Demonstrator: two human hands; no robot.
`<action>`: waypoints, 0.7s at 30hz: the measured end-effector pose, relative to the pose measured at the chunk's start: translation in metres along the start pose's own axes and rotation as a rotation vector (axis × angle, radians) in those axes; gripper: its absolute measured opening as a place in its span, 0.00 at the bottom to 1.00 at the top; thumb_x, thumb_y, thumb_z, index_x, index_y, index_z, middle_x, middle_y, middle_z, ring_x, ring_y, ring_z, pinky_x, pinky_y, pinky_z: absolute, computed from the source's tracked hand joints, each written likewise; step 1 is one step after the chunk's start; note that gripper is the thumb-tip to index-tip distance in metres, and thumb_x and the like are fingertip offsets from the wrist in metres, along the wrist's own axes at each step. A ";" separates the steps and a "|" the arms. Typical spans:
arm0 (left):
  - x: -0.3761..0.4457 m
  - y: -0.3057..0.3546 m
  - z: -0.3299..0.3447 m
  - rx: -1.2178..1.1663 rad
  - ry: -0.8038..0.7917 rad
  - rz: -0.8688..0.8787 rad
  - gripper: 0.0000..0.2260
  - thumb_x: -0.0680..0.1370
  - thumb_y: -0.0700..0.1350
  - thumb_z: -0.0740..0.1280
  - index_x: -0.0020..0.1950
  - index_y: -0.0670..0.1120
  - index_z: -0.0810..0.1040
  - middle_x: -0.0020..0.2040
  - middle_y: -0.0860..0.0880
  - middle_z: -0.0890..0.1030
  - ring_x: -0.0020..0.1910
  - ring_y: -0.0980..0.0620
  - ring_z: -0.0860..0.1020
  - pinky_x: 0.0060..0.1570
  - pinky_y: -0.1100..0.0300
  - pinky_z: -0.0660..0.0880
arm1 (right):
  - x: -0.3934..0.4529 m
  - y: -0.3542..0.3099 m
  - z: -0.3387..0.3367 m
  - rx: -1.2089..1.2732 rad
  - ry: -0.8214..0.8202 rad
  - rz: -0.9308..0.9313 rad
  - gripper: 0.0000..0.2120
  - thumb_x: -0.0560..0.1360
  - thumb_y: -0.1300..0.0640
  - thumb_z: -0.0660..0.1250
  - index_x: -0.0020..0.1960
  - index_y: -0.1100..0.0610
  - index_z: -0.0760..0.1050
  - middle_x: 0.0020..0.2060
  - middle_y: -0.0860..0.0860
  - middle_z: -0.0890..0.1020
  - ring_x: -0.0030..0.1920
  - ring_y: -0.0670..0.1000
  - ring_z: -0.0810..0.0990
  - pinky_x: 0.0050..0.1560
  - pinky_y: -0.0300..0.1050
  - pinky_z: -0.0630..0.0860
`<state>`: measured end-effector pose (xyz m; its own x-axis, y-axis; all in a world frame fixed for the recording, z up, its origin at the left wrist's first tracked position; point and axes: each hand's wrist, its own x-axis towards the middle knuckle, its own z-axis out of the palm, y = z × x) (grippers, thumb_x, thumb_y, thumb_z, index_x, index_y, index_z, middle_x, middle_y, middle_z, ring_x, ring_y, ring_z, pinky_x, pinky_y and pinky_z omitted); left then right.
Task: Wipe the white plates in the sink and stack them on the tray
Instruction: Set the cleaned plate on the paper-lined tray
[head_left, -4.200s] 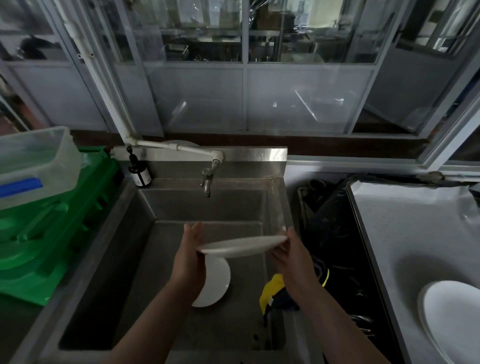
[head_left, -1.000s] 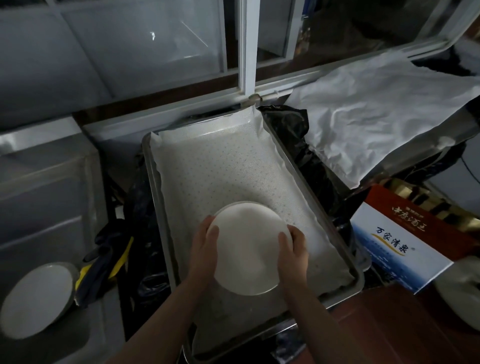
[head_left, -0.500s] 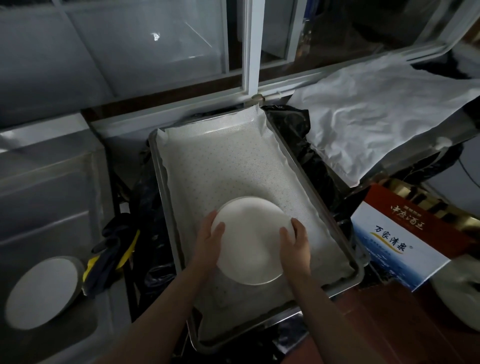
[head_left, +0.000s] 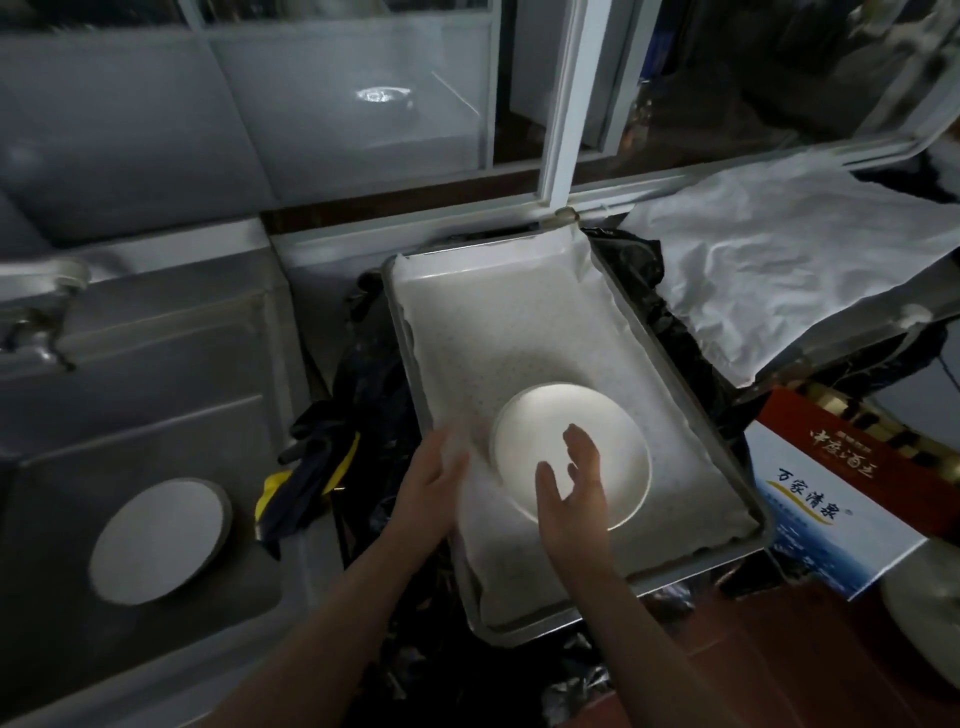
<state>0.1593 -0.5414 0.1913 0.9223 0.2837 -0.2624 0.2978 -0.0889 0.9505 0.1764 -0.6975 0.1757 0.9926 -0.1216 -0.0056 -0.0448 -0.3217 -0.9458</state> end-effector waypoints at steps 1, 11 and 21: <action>-0.005 -0.002 -0.014 0.002 0.001 0.013 0.13 0.83 0.38 0.60 0.61 0.54 0.77 0.57 0.61 0.79 0.57 0.68 0.76 0.55 0.74 0.71 | -0.010 -0.006 0.011 0.007 -0.028 -0.008 0.24 0.79 0.61 0.65 0.74 0.56 0.65 0.70 0.50 0.72 0.69 0.48 0.70 0.72 0.51 0.67; -0.050 -0.038 -0.156 -0.033 0.149 -0.012 0.19 0.82 0.37 0.63 0.74 0.44 0.69 0.71 0.50 0.72 0.71 0.54 0.70 0.69 0.64 0.65 | -0.093 -0.049 0.119 0.036 -0.231 0.002 0.21 0.80 0.57 0.64 0.72 0.51 0.67 0.63 0.45 0.76 0.61 0.44 0.76 0.62 0.42 0.73; -0.105 -0.086 -0.308 -0.054 0.219 -0.102 0.18 0.83 0.44 0.63 0.74 0.49 0.72 0.71 0.55 0.73 0.70 0.56 0.70 0.70 0.61 0.66 | -0.175 -0.069 0.238 0.119 -0.392 0.062 0.17 0.80 0.62 0.64 0.64 0.47 0.67 0.59 0.45 0.76 0.61 0.43 0.75 0.59 0.38 0.71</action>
<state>-0.0394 -0.2693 0.1883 0.8109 0.4896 -0.3204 0.3674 0.0001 0.9301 0.0332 -0.4304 0.1647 0.9573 0.2368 -0.1657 -0.1155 -0.2118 -0.9704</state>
